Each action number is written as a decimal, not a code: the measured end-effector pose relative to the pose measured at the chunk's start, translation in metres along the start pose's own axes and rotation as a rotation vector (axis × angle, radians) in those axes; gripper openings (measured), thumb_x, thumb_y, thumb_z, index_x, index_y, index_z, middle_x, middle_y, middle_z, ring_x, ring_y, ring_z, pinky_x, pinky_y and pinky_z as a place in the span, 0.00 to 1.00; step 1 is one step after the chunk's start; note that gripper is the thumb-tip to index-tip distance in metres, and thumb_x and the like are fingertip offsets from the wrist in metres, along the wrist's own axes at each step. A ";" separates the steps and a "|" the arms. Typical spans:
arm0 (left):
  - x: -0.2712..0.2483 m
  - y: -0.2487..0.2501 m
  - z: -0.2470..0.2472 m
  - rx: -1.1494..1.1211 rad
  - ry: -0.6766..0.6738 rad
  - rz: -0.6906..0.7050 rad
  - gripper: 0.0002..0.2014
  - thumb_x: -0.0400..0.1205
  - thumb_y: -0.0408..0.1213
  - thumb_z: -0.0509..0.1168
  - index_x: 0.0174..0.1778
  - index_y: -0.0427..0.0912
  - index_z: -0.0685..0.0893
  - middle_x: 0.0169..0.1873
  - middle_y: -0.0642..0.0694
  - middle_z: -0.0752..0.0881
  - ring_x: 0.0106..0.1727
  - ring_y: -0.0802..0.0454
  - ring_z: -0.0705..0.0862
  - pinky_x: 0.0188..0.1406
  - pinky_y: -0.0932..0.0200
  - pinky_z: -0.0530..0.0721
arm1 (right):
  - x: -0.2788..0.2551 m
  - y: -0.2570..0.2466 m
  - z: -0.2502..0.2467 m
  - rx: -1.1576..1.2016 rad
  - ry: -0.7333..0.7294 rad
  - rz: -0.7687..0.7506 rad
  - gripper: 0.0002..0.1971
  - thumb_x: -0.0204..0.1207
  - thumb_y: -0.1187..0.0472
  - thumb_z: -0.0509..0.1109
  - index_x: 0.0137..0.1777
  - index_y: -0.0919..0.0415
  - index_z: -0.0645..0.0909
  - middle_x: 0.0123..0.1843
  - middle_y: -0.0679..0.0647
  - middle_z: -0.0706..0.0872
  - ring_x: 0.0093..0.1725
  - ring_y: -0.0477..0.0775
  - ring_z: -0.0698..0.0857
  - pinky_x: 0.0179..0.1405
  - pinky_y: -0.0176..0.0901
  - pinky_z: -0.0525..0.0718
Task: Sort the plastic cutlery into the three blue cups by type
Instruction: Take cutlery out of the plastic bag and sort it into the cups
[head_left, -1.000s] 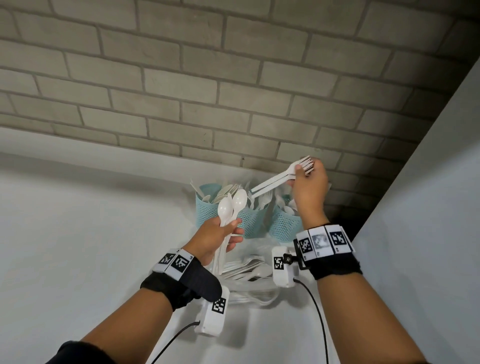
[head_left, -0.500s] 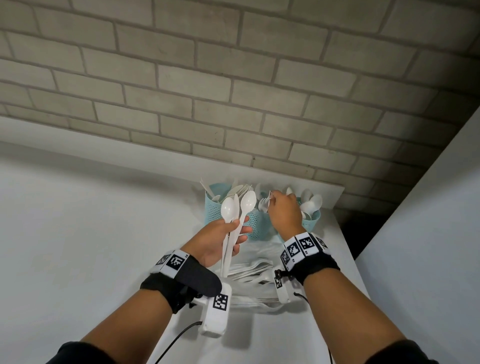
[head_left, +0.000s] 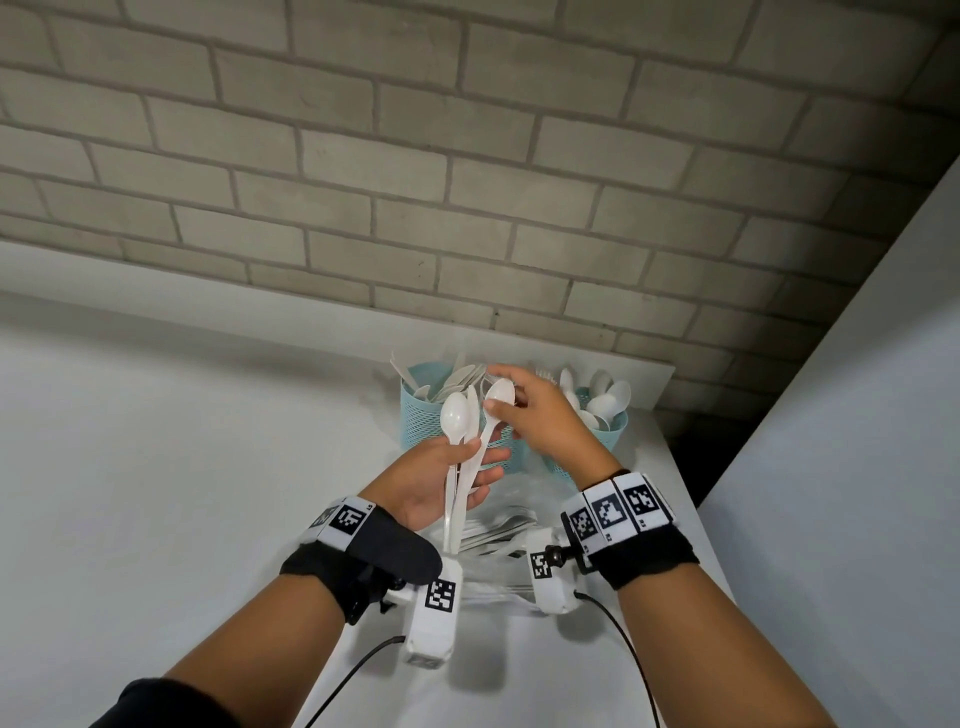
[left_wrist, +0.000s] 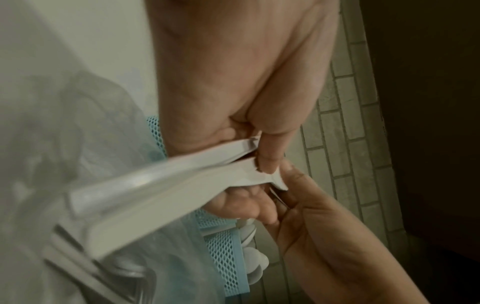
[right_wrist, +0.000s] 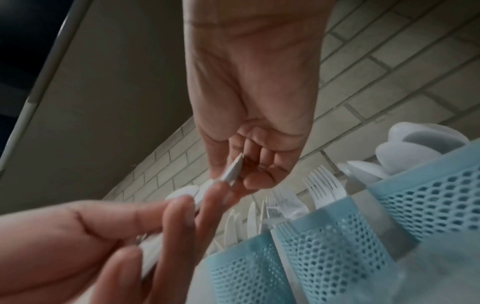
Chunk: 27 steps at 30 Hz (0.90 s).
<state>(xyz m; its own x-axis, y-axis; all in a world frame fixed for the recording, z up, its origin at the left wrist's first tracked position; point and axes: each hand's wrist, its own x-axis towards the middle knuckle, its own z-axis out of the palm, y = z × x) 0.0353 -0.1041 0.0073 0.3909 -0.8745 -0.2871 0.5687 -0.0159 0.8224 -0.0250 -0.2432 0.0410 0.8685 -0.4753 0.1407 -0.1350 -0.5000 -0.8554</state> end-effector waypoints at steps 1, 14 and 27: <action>-0.001 0.000 0.001 0.010 0.000 -0.001 0.11 0.87 0.34 0.54 0.57 0.43 0.82 0.49 0.44 0.88 0.43 0.51 0.86 0.40 0.60 0.83 | -0.001 0.002 0.001 0.007 0.015 0.000 0.21 0.78 0.68 0.67 0.71 0.58 0.75 0.54 0.54 0.83 0.42 0.44 0.81 0.29 0.20 0.75; -0.002 -0.010 0.013 0.425 0.115 0.113 0.14 0.89 0.37 0.48 0.70 0.44 0.69 0.36 0.45 0.77 0.30 0.54 0.76 0.27 0.63 0.73 | -0.014 -0.002 0.010 -0.096 0.131 0.127 0.14 0.78 0.72 0.59 0.59 0.61 0.79 0.41 0.54 0.82 0.25 0.45 0.81 0.24 0.36 0.81; 0.003 -0.020 0.022 0.728 0.087 0.159 0.13 0.88 0.47 0.50 0.62 0.42 0.65 0.34 0.47 0.69 0.28 0.57 0.68 0.23 0.65 0.71 | -0.023 -0.003 0.008 -0.063 -0.016 0.197 0.19 0.76 0.63 0.70 0.66 0.65 0.75 0.55 0.58 0.80 0.24 0.41 0.82 0.23 0.30 0.80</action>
<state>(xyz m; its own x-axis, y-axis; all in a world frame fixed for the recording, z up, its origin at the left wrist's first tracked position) 0.0097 -0.1172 0.0008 0.5015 -0.8520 -0.1504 -0.1107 -0.2356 0.9655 -0.0409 -0.2249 0.0367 0.8299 -0.5568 -0.0350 -0.3323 -0.4429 -0.8327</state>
